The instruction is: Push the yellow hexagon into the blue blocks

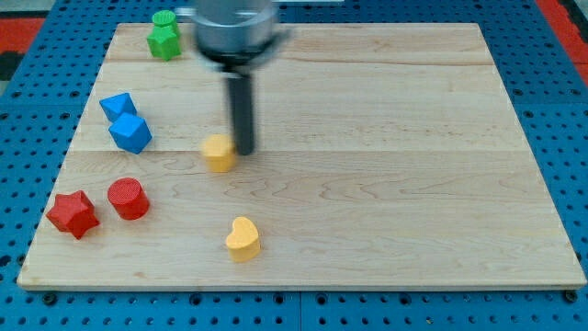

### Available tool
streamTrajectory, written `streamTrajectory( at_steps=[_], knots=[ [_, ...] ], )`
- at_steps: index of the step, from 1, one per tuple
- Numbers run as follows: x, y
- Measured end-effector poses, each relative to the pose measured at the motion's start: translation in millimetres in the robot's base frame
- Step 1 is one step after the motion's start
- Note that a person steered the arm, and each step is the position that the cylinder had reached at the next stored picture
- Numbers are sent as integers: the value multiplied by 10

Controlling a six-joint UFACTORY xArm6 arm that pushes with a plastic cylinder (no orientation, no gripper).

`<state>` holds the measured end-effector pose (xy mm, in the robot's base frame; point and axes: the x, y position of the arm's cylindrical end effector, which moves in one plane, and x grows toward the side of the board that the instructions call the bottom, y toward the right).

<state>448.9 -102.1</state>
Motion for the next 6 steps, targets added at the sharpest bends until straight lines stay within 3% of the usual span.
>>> streamTrajectory(
  at_steps=[1,3,4,6],
  knots=[
    [183,761],
    [523,-370],
    [110,-510],
    [-215,-548]
  ],
)
